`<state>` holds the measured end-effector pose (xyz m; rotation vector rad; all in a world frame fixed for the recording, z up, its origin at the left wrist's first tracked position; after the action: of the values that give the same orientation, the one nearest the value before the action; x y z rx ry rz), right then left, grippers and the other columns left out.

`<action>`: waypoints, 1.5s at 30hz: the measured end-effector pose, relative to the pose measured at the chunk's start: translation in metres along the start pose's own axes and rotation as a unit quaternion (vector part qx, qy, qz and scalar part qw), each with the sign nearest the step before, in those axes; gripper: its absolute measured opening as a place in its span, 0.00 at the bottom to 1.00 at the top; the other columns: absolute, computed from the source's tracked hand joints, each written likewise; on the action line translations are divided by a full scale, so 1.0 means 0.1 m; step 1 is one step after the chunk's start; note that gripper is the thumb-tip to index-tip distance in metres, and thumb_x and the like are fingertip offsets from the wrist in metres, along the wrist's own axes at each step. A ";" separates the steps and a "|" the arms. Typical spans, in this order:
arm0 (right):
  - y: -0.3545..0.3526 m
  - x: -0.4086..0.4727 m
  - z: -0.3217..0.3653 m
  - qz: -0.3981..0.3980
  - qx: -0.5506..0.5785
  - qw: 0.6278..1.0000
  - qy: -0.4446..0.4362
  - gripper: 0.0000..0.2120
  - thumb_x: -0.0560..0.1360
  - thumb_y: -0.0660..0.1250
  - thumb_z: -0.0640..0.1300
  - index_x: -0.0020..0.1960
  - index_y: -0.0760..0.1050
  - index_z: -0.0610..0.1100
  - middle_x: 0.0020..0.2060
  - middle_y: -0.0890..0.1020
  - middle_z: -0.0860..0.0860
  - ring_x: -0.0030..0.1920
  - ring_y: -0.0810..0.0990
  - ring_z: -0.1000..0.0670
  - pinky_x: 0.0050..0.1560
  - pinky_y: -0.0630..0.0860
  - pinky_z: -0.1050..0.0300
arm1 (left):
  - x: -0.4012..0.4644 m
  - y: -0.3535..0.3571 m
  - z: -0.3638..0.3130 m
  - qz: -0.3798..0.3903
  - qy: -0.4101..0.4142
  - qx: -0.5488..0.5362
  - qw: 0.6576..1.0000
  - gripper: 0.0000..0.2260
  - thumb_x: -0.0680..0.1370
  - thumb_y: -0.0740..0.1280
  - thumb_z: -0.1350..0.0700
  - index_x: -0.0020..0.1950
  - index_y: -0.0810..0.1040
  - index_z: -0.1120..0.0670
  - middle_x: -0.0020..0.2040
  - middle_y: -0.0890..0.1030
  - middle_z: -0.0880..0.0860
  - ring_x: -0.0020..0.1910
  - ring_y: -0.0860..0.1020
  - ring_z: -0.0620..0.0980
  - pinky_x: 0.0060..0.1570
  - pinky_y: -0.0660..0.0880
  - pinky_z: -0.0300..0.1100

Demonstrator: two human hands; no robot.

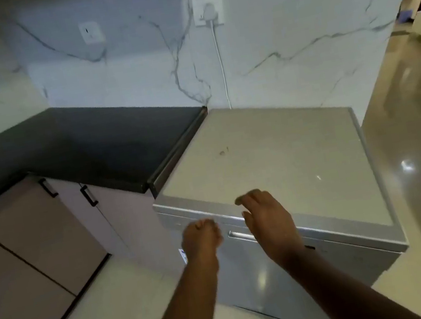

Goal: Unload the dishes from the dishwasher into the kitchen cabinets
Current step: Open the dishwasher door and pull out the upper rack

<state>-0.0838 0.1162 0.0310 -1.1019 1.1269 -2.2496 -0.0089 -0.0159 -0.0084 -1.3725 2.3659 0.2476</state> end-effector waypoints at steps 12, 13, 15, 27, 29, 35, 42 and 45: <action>0.61 -0.30 -0.60 -0.006 -0.057 0.998 0.016 0.17 0.66 0.74 0.35 0.55 0.79 0.43 0.51 0.82 0.46 0.51 0.80 0.45 0.43 0.77 0.56 | 0.38 0.76 1.14 0.154 -0.050 -0.258 0.953 0.16 0.76 0.68 0.53 0.62 0.76 0.59 0.56 0.82 0.59 0.57 0.80 0.55 0.60 0.75 0.50; 0.61 -0.29 -0.60 0.001 -0.057 0.998 0.021 0.17 0.67 0.73 0.35 0.55 0.79 0.44 0.51 0.82 0.47 0.52 0.79 0.45 0.43 0.78 0.55 | 0.40 0.78 1.14 0.156 -0.046 -0.275 0.948 0.17 0.76 0.67 0.53 0.62 0.75 0.59 0.56 0.82 0.60 0.57 0.80 0.56 0.60 0.75 0.51; 0.59 -0.28 -0.61 0.017 -0.057 0.998 0.025 0.16 0.70 0.71 0.36 0.57 0.78 0.44 0.53 0.81 0.47 0.54 0.79 0.45 0.45 0.78 0.53 | 0.37 0.82 1.10 0.169 -0.063 -0.310 0.934 0.16 0.78 0.66 0.54 0.63 0.74 0.60 0.58 0.80 0.62 0.57 0.80 0.57 0.57 0.75 0.51; 0.57 -0.41 -0.67 0.072 -0.063 0.995 0.028 0.27 0.72 0.70 0.36 0.69 0.70 0.47 0.68 0.73 0.47 0.69 0.70 0.45 0.66 0.70 0.52 | 0.12 0.79 0.97 0.168 0.019 -0.147 0.975 0.17 0.81 0.58 0.51 0.65 0.71 0.60 0.52 0.81 0.59 0.51 0.81 0.55 0.43 0.80 0.42; 0.56 -0.63 -0.67 0.061 -0.067 0.995 0.041 0.28 0.72 0.72 0.42 0.70 0.70 0.47 0.72 0.68 0.46 0.74 0.63 0.44 0.71 0.61 0.48 | -0.04 0.59 1.11 0.181 -0.007 -0.141 0.973 0.19 0.81 0.57 0.49 0.66 0.71 0.61 0.56 0.81 0.62 0.56 0.80 0.57 0.45 0.80 0.42; 0.58 -1.34 -0.31 0.068 -0.058 0.994 0.070 0.08 0.77 0.62 0.49 0.51 0.78 0.50 0.52 0.79 0.51 0.52 0.80 0.48 0.49 0.77 0.52 | -0.31 -0.55 1.21 -0.054 0.099 0.357 0.927 0.35 0.68 0.71 0.37 0.61 0.68 0.62 0.55 0.74 0.58 0.53 0.76 0.57 0.46 0.77 0.48; 0.71 -1.83 0.12 0.223 -0.018 0.962 0.154 0.07 0.78 0.61 0.45 0.55 0.74 0.52 0.50 0.82 0.51 0.53 0.81 0.47 0.43 0.73 0.56 | -0.43 -0.90 1.33 0.133 0.399 0.577 0.700 0.12 0.77 0.59 0.54 0.56 0.79 0.52 0.54 0.81 0.51 0.54 0.79 0.51 0.56 0.72 0.38; 1.02 -2.32 0.28 0.304 0.017 0.928 0.217 0.11 0.76 0.64 0.49 0.58 0.76 0.51 0.55 0.82 0.51 0.56 0.80 0.48 0.46 0.71 0.58 | -0.46 -1.11 1.90 0.205 0.269 0.661 0.670 0.10 0.78 0.61 0.51 0.57 0.78 0.49 0.56 0.80 0.51 0.56 0.77 0.52 0.56 0.72 0.43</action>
<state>0.0809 0.1873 -0.1507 -0.1695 1.3545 -2.0173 0.1535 0.0294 -0.1567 -0.1378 2.1616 -1.6430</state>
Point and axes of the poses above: each hand's wrist, its own x-axis towards the middle knuckle, its own y-axis out of the palm, z = x × y, the point moved 2 cm from there along x, towards the middle knuckle
